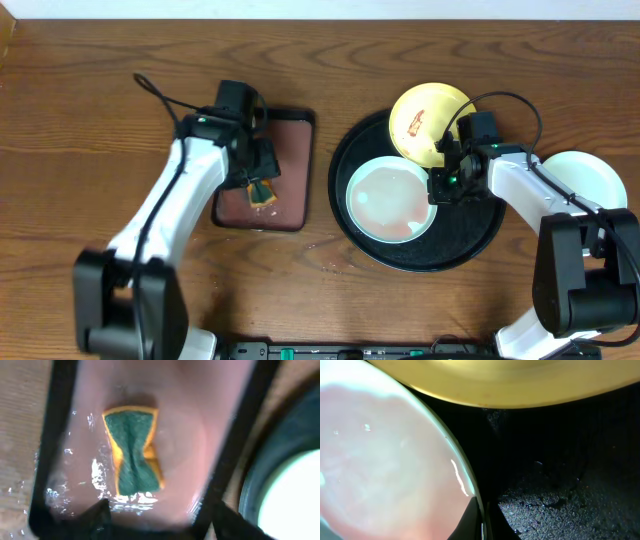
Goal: Clean dirty plates on tray and stack at the side
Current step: 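Return the sponge to the rectangular tray with the left gripper, then lift the pale green plate by its rim with the right gripper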
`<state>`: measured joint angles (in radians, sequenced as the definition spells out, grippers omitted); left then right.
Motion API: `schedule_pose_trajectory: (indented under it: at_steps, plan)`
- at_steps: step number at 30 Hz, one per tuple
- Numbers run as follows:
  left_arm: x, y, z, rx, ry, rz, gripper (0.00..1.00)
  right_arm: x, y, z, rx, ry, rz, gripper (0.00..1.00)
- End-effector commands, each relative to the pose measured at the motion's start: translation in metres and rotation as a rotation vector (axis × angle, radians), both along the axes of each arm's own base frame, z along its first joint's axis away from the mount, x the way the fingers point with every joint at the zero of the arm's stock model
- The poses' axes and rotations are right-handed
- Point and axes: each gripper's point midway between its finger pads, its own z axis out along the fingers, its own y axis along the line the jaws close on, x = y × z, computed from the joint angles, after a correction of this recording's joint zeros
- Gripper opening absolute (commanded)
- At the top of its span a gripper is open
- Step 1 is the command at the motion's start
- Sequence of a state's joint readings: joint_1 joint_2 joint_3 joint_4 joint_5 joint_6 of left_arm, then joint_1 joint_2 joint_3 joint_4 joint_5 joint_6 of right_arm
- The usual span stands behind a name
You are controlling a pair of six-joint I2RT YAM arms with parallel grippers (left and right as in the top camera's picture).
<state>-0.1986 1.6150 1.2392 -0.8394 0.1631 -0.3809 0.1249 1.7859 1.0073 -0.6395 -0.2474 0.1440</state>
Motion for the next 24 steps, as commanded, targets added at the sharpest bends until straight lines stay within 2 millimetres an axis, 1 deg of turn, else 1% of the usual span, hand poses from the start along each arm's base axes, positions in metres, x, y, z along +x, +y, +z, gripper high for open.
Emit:
schedule_pose_trajectory:
  at_steps: [1, 2, 4, 6, 8, 9, 12, 13, 15, 17, 18, 20, 22, 24]
  plan:
    - [-0.001, -0.004, 0.054, -0.05, -0.138, -0.021, 0.72, -0.002, 0.01, -0.001, 0.049, 0.014, 0.0, 0.01]
    - [-0.004, -0.003, 0.062, -0.052, -0.154, -0.021, 0.73, 0.001, 0.012, 0.003, 0.058, -0.001, 0.002, 0.01]
    - [-0.012, -0.002, 0.077, -0.058, -0.186, -0.022, 0.74, 0.012, 0.014, 0.02, 0.069, -0.058, 0.015, 0.01]
    - [-0.02, 0.0, 0.09, -0.064, -0.215, -0.022, 0.76, 0.028, 0.018, 0.049, 0.088, -0.15, 0.028, 0.01]
    - [-0.023, 0.0, 0.098, -0.069, -0.24, -0.022, 0.79, 0.042, 0.022, 0.08, 0.101, -0.239, 0.035, 0.01]
    - [-0.024, 0.001, 0.101, -0.07, -0.249, -0.022, 0.83, 0.048, 0.025, 0.096, 0.107, -0.286, 0.042, 0.01]
    - [-0.026, 0.001, 0.107, -0.074, -0.268, -0.022, 0.84, 0.06, 0.039, 0.133, 0.127, -0.392, 0.074, 0.01]
    - [-0.026, 0.001, 0.107, -0.074, -0.268, -0.022, 0.84, 0.063, 0.045, 0.141, 0.136, -0.416, 0.077, 0.01]
    - [-0.025, 0.001, 0.106, -0.073, -0.264, -0.022, 0.84, 0.069, 0.06, 0.152, 0.164, -0.461, 0.084, 0.01]
    - [-0.025, 0.001, 0.106, -0.073, -0.263, -0.022, 0.85, 0.074, 0.078, 0.158, 0.184, -0.502, 0.104, 0.01]
    - [-0.025, 0.001, 0.106, -0.073, -0.263, -0.022, 0.85, 0.079, 0.097, 0.161, 0.189, -0.545, 0.125, 0.01]
    - [-0.025, 0.001, 0.106, -0.073, -0.263, -0.022, 0.85, 0.084, 0.118, 0.164, 0.188, -0.596, 0.153, 0.01]
    - [-0.025, 0.001, 0.106, -0.073, -0.263, -0.022, 0.85, 0.088, 0.144, 0.166, 0.181, -0.658, 0.186, 0.01]
    - [-0.025, 0.001, 0.106, -0.073, -0.263, -0.022, 0.85, 0.092, 0.163, 0.165, 0.157, -0.71, 0.204, 0.01]
